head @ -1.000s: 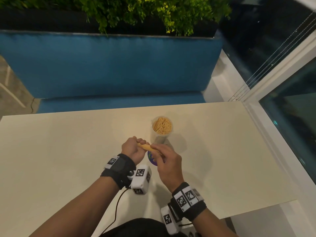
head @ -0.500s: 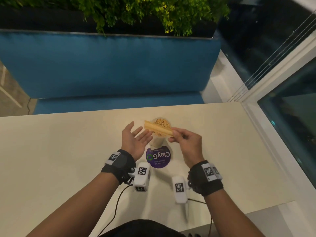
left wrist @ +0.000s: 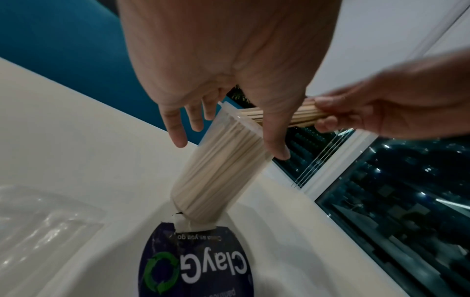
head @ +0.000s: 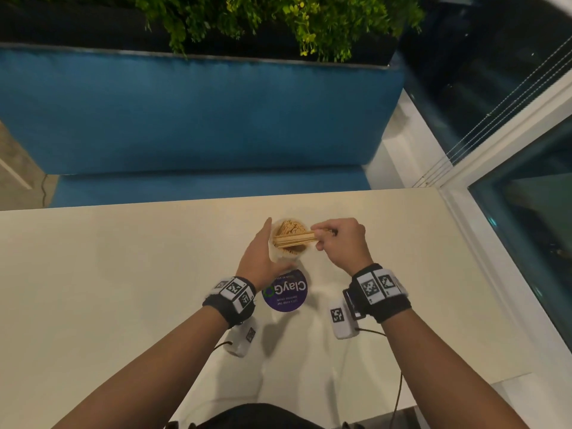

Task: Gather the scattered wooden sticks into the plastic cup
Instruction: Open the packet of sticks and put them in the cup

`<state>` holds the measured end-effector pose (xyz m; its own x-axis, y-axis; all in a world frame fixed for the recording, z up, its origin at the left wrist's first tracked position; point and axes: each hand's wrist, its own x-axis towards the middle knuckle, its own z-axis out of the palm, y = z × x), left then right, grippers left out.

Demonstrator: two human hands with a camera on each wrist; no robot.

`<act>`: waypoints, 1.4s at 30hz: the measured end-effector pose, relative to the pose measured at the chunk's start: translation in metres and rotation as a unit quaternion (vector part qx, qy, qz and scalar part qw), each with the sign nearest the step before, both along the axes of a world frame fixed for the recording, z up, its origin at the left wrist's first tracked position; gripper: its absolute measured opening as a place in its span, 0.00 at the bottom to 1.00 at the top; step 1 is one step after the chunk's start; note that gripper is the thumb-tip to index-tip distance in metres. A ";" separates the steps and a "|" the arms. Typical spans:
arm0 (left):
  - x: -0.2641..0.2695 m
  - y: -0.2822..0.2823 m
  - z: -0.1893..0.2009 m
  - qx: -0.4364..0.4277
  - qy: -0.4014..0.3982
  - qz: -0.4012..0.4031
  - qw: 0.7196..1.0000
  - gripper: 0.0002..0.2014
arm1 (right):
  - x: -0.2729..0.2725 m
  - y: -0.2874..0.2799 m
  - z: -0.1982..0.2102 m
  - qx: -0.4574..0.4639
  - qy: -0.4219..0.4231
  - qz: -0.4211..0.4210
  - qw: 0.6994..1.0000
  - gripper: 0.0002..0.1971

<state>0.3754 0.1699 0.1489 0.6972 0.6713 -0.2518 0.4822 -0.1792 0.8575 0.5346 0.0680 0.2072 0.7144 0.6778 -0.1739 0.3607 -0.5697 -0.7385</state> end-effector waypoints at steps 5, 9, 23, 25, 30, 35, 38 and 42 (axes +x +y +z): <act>0.005 0.003 -0.018 0.020 0.009 0.020 1.000 0.52 | -0.002 0.043 -0.004 -0.089 -0.129 0.125 0.980 0.10; 0.006 0.005 -0.022 0.022 0.002 0.026 0.999 0.51 | -0.019 0.049 -0.016 -0.115 -0.245 0.249 0.930 0.14; 0.003 0.006 -0.027 0.027 -0.021 0.022 0.999 0.39 | -0.064 0.019 -0.079 -0.005 -0.224 0.170 0.960 0.28; 0.003 0.006 -0.028 0.025 -0.022 0.022 0.999 0.39 | -0.067 0.017 -0.082 -0.019 -0.231 0.184 0.955 0.28; 0.001 0.007 -0.029 0.009 -0.031 0.020 0.999 0.39 | -0.069 0.016 -0.086 -0.005 -0.216 0.192 0.957 0.27; 0.003 0.006 -0.024 0.015 -0.029 0.023 0.999 0.42 | -0.074 0.014 -0.070 0.100 -0.257 0.086 0.958 0.25; 0.003 0.006 -0.026 0.020 -0.026 0.024 0.999 0.41 | -0.071 0.020 -0.074 0.060 -0.224 0.096 0.968 0.27; 0.001 0.007 -0.028 0.013 -0.034 0.018 0.999 0.39 | -0.071 0.018 -0.096 -0.054 -0.247 0.180 0.951 0.28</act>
